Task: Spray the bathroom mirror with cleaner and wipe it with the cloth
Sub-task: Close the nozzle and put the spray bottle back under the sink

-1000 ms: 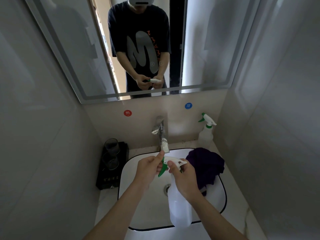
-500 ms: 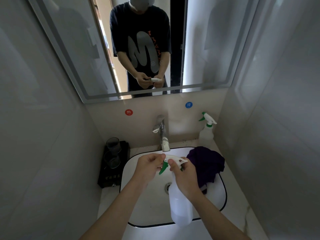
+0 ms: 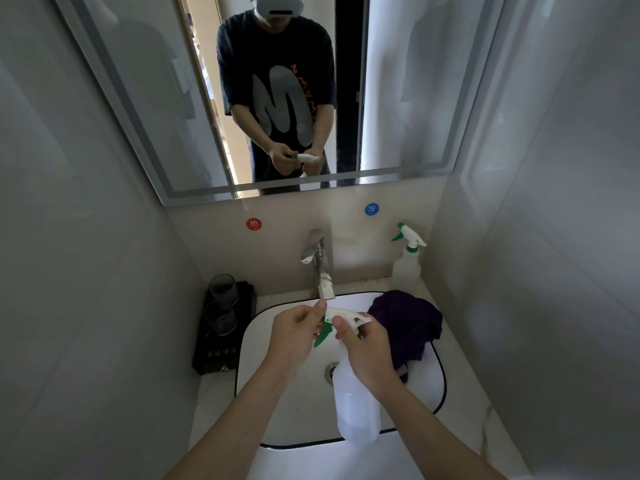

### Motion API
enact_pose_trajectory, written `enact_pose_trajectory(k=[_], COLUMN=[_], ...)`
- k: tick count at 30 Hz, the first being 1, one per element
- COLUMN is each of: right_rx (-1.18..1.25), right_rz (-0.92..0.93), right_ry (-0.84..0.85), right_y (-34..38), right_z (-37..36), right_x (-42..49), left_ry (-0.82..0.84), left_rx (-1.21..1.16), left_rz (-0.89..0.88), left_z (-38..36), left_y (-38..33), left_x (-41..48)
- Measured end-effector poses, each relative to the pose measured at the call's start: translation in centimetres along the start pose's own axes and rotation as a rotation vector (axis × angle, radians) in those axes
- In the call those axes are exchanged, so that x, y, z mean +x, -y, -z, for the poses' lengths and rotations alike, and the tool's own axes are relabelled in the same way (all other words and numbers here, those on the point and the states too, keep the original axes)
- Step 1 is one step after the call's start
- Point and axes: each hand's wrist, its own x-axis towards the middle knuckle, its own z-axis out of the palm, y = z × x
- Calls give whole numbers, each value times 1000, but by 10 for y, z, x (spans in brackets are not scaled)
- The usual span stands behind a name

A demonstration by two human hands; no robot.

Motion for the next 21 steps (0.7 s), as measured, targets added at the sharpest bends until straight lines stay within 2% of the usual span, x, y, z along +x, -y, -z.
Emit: enact_pose_trajectory(k=[5, 15, 21], right_rx=[20, 17, -45], right_rz=[-6, -19, 60], right_ry=[-2, 45, 50], right_y=[1, 6, 4], right_z=[3, 8, 7], right_x=[-4, -16, -31], left_ry=[-3, 107, 141], left_rx=[19, -47, 66], left_rz=[-21, -39, -82], left_z=[1, 9, 13], left_y=[-5, -6, -5], left_x=[-5, -21, -35])
